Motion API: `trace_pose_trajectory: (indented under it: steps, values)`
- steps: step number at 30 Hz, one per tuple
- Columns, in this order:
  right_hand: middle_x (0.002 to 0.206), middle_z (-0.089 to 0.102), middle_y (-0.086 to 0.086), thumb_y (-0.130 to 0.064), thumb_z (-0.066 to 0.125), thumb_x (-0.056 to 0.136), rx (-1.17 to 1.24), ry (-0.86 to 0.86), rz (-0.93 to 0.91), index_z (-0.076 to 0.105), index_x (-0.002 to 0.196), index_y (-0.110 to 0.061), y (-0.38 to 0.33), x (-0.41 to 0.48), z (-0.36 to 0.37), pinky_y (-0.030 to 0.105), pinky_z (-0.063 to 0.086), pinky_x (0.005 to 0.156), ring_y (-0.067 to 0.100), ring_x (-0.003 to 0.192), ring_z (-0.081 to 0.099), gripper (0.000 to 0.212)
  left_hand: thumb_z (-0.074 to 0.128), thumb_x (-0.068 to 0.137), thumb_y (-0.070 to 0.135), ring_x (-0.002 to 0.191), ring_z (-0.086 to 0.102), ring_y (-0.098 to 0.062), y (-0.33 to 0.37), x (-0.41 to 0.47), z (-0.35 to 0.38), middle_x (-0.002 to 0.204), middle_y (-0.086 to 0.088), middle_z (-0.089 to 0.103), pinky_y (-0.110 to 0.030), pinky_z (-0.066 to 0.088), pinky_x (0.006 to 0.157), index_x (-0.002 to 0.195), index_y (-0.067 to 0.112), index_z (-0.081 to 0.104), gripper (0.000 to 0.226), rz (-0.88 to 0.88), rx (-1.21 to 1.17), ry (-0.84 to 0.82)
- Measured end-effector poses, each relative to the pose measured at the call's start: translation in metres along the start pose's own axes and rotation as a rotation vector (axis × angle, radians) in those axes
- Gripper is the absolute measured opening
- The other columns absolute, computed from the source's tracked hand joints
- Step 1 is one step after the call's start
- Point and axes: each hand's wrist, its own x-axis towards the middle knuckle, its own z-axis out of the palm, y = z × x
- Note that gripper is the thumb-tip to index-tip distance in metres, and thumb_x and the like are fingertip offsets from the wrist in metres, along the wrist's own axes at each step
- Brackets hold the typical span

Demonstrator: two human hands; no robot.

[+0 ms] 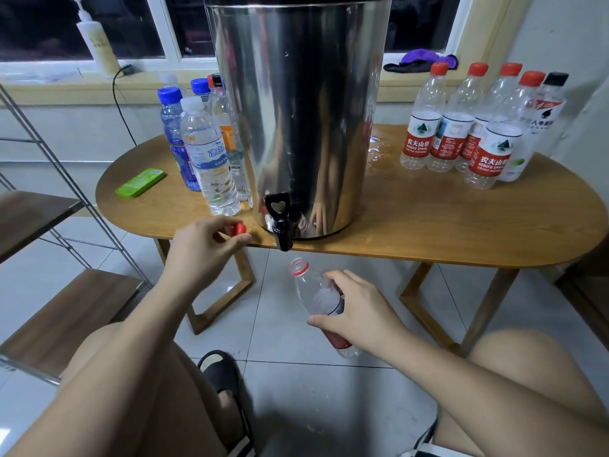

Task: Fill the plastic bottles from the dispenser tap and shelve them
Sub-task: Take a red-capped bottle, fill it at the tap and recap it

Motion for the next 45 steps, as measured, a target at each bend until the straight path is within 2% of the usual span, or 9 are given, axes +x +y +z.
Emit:
trace_pose_trajectory:
  steps: [5, 14, 21, 23, 26, 31, 34, 38, 45]
  values:
    - [0.128, 0.062, -0.02, -0.065, 0.09, 0.068, 0.05, 0.0, 0.022, 0.059, 0.137, -0.036, -0.006, 0.009, 0.008, 0.035, 0.055, 0.098, 0.008, 0.113, 0.063, 0.081, 0.078, 0.098, 0.045, 0.1, 0.063, -0.014, -0.016, 0.023, 0.004, 0.119, 0.003, 0.069, -0.029, 0.044, 0.076, 0.136, 0.032, 0.074, 0.04, -0.059, 0.069, -0.002]
    - [0.124, 0.067, -0.021, -0.064, 0.091, 0.064, 0.15, -0.013, 0.049, 0.062, 0.128, -0.037, -0.015, 0.017, 0.019, 0.04, 0.058, 0.097, 0.008, 0.111, 0.067, 0.075, 0.083, 0.093, 0.043, 0.103, 0.065, -0.016, -0.011, 0.028, 0.017, 0.114, 0.004, 0.068, -0.033, 0.049, 0.081, 0.138, 0.028, 0.071, 0.049, -0.05, 0.008, 0.029]
    - [0.125, 0.067, -0.019, -0.06, 0.093, 0.067, 0.148, -0.027, 0.039, 0.06, 0.128, -0.039, -0.018, 0.018, 0.02, 0.042, 0.059, 0.097, 0.011, 0.111, 0.067, 0.073, 0.069, 0.106, 0.034, 0.099, 0.069, -0.001, 0.037, -0.005, 0.008, 0.099, 0.018, 0.074, -0.021, 0.052, 0.078, 0.116, 0.038, 0.068, 0.011, 0.043, -0.298, 0.161]
    - [0.126, 0.066, -0.017, -0.058, 0.095, 0.067, 0.149, -0.029, 0.033, 0.061, 0.13, -0.038, -0.019, 0.018, 0.021, 0.042, 0.059, 0.098, 0.012, 0.112, 0.068, 0.075, 0.063, 0.11, 0.031, 0.101, 0.072, -0.007, 0.048, -0.015, 0.007, 0.099, 0.017, 0.076, -0.03, 0.057, 0.086, 0.111, 0.038, 0.069, 0.01, 0.033, -0.409, 0.17]
    - [0.123, 0.067, -0.015, -0.055, 0.096, 0.066, 0.153, -0.037, 0.041, 0.061, 0.128, -0.037, -0.022, 0.018, 0.02, 0.042, 0.06, 0.095, 0.014, 0.109, 0.068, 0.073, 0.053, 0.114, 0.026, 0.111, 0.073, -0.014, 0.062, -0.026, 0.003, 0.111, 0.013, 0.078, -0.044, 0.059, 0.097, 0.127, 0.03, 0.069, 0.021, 0.11, -0.563, 0.113]
    - [0.129, 0.069, -0.014, -0.045, 0.098, 0.068, 0.174, -0.042, 0.052, 0.061, 0.134, -0.038, -0.021, 0.018, 0.02, 0.039, 0.059, 0.098, 0.014, 0.114, 0.067, 0.075, 0.076, 0.102, 0.023, 0.106, 0.07, -0.021, 0.073, -0.03, 0.005, 0.114, 0.009, 0.075, -0.038, 0.057, 0.086, 0.143, 0.031, 0.062, 0.044, 0.233, -0.524, 0.028]
    - [0.129, 0.07, -0.017, -0.044, 0.097, 0.069, 0.192, -0.065, 0.071, 0.061, 0.134, -0.039, -0.022, 0.019, 0.021, 0.039, 0.06, 0.098, 0.013, 0.114, 0.068, 0.075, 0.079, 0.099, 0.025, 0.109, 0.071, -0.022, 0.073, -0.028, 0.009, 0.118, 0.006, 0.076, -0.035, 0.055, 0.085, 0.137, 0.024, 0.065, 0.041, 0.274, -0.491, 0.036]
    - [0.118, 0.074, -0.018, -0.047, 0.096, 0.064, 0.218, -0.083, 0.12, 0.062, 0.126, -0.039, -0.019, 0.021, 0.024, 0.042, 0.062, 0.092, 0.013, 0.107, 0.072, 0.071, 0.079, 0.099, 0.015, 0.107, 0.07, -0.01, 0.075, -0.028, 0.008, 0.116, 0.009, 0.076, -0.023, 0.05, 0.085, 0.133, 0.013, 0.067, 0.036, 0.314, -0.471, 0.068]
    - [0.122, 0.072, -0.017, -0.051, 0.096, 0.065, 0.213, -0.092, 0.129, 0.06, 0.13, -0.039, -0.017, 0.021, 0.027, 0.043, 0.062, 0.094, 0.014, 0.11, 0.071, 0.076, 0.081, 0.098, 0.015, 0.105, 0.073, -0.016, 0.075, -0.029, 0.007, 0.111, 0.007, 0.077, -0.043, 0.057, 0.086, 0.122, 0.016, 0.07, 0.026, 0.301, -0.45, 0.077]
